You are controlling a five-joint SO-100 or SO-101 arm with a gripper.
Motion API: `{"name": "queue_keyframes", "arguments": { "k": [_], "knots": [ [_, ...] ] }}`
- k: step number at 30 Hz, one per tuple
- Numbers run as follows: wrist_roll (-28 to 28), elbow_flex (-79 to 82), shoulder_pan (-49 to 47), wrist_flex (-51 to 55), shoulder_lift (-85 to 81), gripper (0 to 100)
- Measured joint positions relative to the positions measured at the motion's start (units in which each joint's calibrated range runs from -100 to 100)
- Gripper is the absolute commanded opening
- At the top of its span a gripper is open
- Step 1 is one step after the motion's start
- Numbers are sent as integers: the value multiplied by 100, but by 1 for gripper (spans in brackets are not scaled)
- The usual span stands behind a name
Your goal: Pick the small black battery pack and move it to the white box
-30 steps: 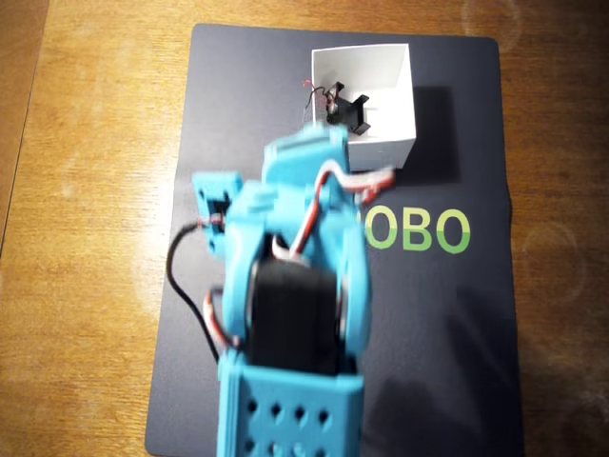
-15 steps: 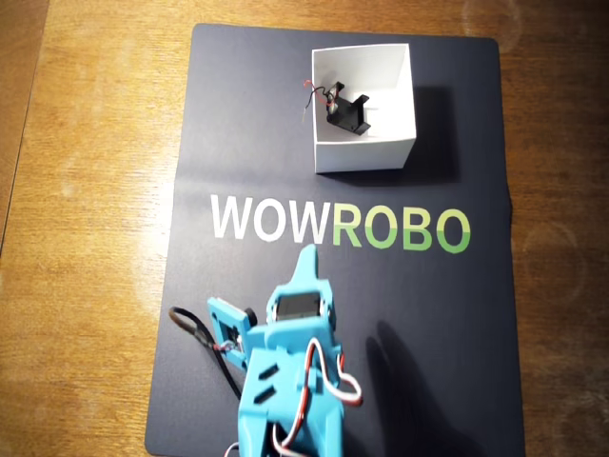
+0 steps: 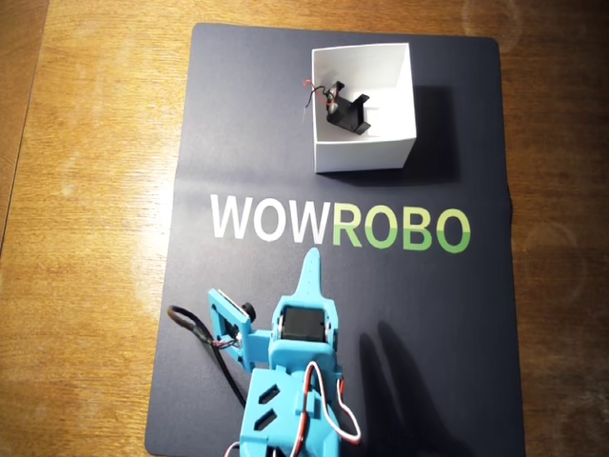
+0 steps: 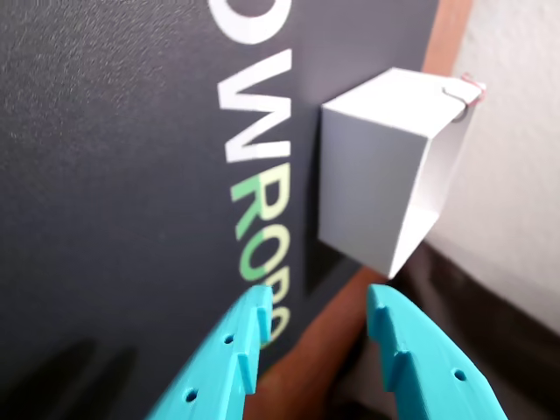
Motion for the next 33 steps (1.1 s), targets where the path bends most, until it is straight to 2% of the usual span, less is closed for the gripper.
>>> {"name": "queue_keyframes", "arguments": {
  "k": [10, 12, 18, 20, 33],
  "knots": [
    [-210, 9, -210, 1291, -169, 10],
    [-210, 9, -210, 1343, -169, 6],
    [-210, 309, -210, 1361, -178, 4],
    [-210, 391, -210, 1361, -186, 1],
    [-210, 409, -222, 1361, -178, 1]
  ]
}}
